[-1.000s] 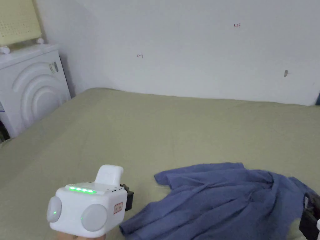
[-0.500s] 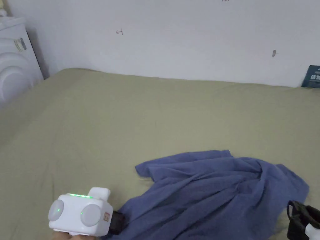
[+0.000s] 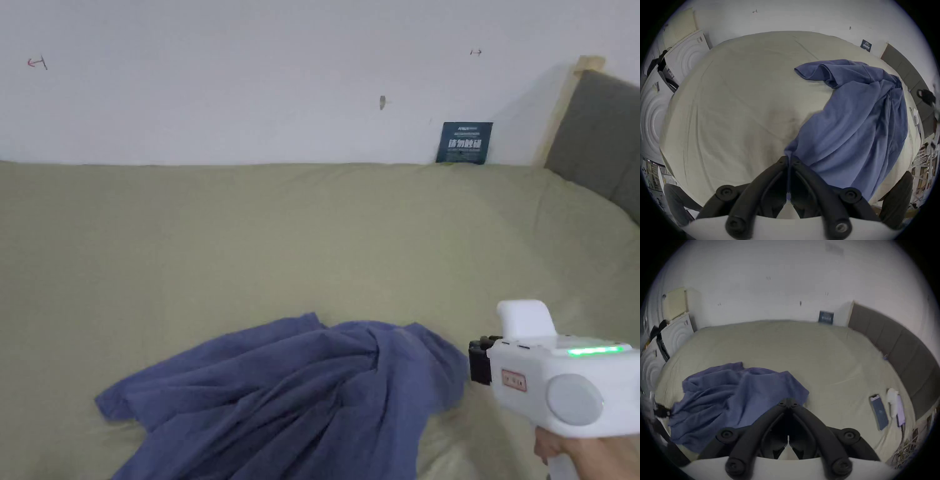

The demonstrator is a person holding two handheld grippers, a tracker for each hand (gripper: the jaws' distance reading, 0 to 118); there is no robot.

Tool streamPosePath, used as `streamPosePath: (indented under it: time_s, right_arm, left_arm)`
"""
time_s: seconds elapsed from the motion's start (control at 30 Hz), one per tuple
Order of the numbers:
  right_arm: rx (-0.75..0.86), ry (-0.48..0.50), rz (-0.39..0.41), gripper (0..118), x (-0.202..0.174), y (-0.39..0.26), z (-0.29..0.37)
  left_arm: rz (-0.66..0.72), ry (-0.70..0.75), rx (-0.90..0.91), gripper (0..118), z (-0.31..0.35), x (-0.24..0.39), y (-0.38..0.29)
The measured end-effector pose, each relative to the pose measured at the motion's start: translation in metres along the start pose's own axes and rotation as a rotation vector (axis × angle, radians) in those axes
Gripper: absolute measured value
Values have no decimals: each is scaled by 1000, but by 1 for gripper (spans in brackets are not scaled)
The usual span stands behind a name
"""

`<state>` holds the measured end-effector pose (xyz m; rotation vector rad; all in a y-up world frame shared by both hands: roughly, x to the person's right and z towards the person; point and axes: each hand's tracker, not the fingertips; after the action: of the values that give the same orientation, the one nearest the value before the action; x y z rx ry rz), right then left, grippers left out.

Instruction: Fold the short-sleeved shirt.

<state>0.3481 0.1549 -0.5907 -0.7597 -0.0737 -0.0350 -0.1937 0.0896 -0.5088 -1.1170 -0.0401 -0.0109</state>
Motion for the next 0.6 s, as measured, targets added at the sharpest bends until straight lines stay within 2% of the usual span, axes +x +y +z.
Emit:
streamPosePath:
  time_s: [0.03, 0.07, 0.1, 0.13, 0.17, 0.2, 0.23, 0.37, 0.47, 0.53, 0.57, 0.6]
  right_arm:
    - [-31, -6, -26, 8, 8, 9, -18]
    - [-61, 7, -18, 30, 15, 18, -35]
    - [-92, -1, -1, 76, 20, 26, -52]
    - [-100, 4, -6, 98, 24, 32, -67]
    - [-137, 27, -10, 106, 27, 37, -82]
    - [-162, 40, -15, 106, 30, 40, -94]
    - [-186, 10, -12, 106, 31, 43, -104]
    - [-294, -35, 55, 106, 26, 33, -148]
    - [-374, -6, 43, 105, 25, 21, -168]
    - [-324, -17, 52, 102, 25, 17, -160]
    - [-324, -11, 58, 96, 24, 20, -152]
    - [-297, -1, 59, 69, 23, 23, -139]
  left_arm:
    - [-2, 2, 3, 0, 0, 0, 0]
    - [-5, 0, 4, 0, 0, 0, 0]
    - [-5, -2, 6, 0, 0, 0, 0]
    - [-5, 0, 6, 0, 3, 1, 1]
    - [-6, 0, 2, 0, 3, 1, 2]
    - [1, -2, -1, 0, 2, 1, 4]
    - [6, -3, -4, 0, 1, 2, 5]
    - [-5, 10, -8, 0, -2, 9, 9]
    - [-14, 19, -10, 0, 0, 4, 9]
    - [-10, 16, -12, 0, -3, 1, 7]
    - [-5, 13, -13, 0, -1, 0, 7]
    - [6, 9, -10, 0, 1, -2, 7]
